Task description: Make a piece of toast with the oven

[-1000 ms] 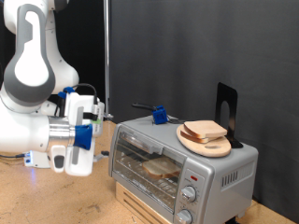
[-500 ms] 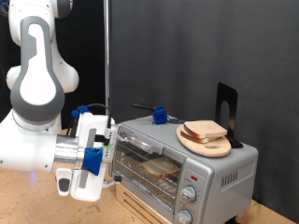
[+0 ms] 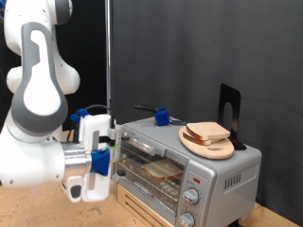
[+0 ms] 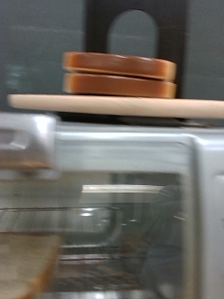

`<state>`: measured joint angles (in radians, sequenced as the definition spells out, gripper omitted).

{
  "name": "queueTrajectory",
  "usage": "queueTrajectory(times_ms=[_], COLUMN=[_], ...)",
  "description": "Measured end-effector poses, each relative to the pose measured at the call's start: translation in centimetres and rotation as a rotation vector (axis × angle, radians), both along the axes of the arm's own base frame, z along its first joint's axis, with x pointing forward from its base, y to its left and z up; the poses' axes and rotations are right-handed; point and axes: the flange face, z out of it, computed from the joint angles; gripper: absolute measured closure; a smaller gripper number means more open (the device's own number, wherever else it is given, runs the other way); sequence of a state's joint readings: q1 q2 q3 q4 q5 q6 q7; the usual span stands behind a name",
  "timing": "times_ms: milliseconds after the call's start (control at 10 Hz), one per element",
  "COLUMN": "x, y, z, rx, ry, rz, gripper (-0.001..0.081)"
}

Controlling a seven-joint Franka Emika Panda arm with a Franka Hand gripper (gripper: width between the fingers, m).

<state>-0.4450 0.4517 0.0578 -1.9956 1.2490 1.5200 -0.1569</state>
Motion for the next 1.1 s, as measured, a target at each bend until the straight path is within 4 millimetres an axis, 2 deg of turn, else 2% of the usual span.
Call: queueTrajectory(times_ms=[200,500,800,1000,1100], x=[2.3,2.3,6.0,8.4,8.3], y=[-0.2,-0.2,-0.9,-0.6,-0.7], z=[-1.0,-0.8,-1.7,-2.5,-2.5], rx=[-0.014,0.02,0.061,0.06,0.061], ry=[-0.016,0.01,0.062,0.076,0.076], rz=[-0.09,-0.018,0.011,-0.012,-0.012], gripper=[0.0006,0.0006,0.0006,0.0006,0.0006])
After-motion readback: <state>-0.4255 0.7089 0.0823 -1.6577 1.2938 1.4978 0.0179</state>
